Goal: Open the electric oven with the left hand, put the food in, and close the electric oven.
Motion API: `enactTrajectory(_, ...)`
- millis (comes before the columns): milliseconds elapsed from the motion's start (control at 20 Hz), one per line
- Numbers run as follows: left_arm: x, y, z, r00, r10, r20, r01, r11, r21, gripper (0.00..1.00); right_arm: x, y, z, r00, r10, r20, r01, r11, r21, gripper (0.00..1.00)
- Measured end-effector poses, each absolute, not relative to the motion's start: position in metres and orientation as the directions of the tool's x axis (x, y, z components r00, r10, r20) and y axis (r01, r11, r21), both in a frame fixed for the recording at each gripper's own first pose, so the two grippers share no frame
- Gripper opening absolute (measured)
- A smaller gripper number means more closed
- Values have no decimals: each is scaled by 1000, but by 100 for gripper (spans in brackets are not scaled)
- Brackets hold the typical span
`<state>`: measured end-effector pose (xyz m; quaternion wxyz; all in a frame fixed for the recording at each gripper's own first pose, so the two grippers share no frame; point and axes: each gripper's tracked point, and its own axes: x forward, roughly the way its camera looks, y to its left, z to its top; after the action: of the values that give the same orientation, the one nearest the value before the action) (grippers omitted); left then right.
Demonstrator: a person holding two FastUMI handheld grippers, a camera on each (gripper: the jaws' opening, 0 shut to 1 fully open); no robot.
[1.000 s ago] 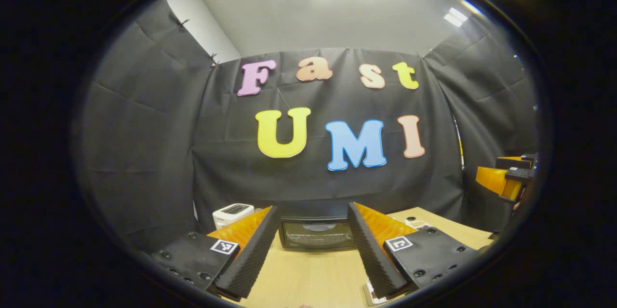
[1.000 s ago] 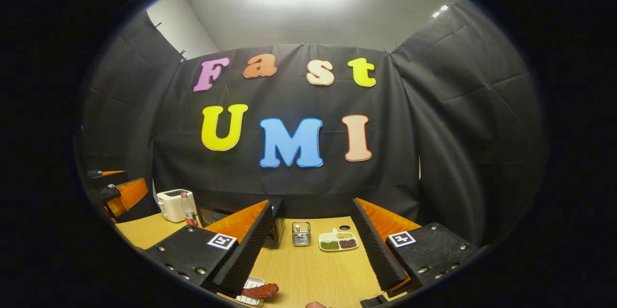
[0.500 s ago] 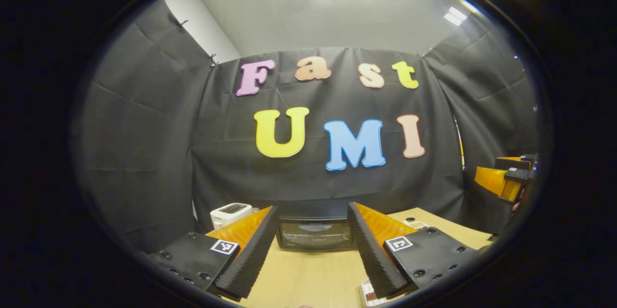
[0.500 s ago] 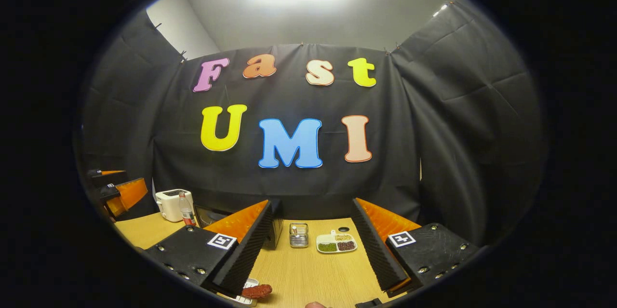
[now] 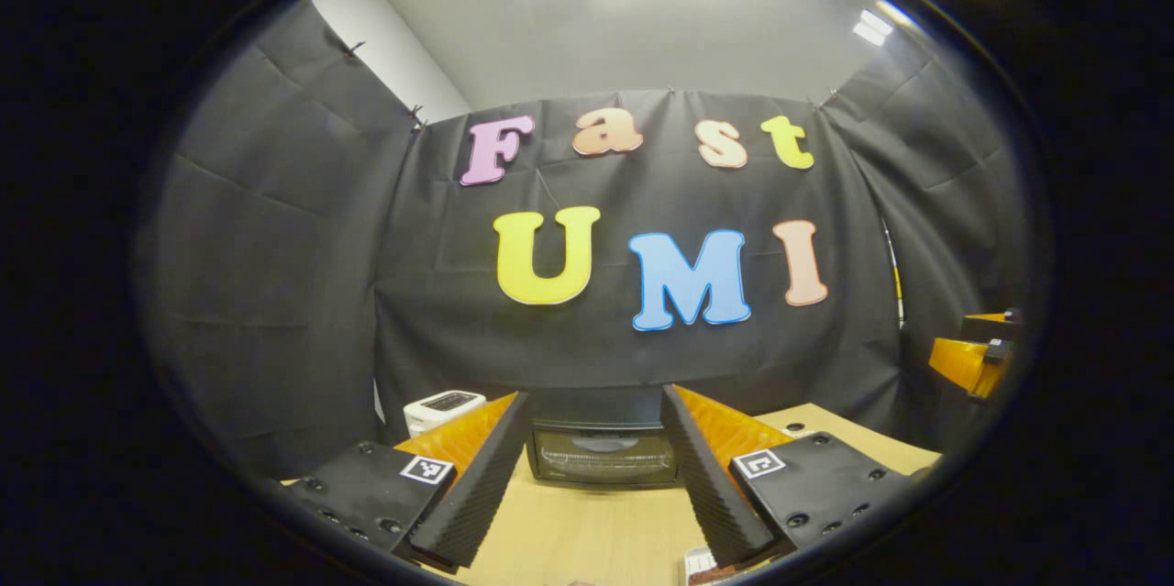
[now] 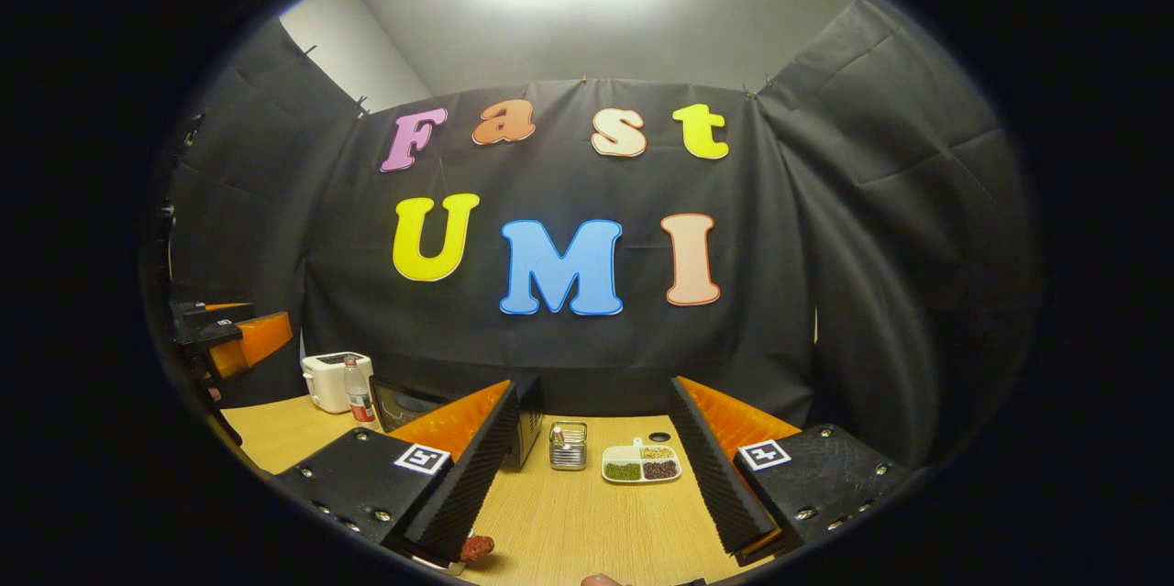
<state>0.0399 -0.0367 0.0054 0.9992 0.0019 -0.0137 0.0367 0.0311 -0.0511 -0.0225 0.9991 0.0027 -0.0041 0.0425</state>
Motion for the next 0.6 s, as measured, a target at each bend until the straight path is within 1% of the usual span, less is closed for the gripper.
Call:
enactTrajectory(200,67,-38,0,996,82,23,-81,996,-22,99,33,-62,-24,997,80,9,-80,997,-4,99)
enactTrajectory(250,76,-38,-3,996,82,19,-82,996,-24,95,33,-63,-22,997,75,15,-75,997,-4,99)
enactTrajectory(350,93,-37,-6,997,77,23,-77,997,-23,99,37,-64,-22,998,64,17,-64,998,-9,99)
enactTrajectory(600,147,-30,-19,999,51,18,-51,999,-11,99,49,-60,-17,1000,19,24,-20,1000,1,99)
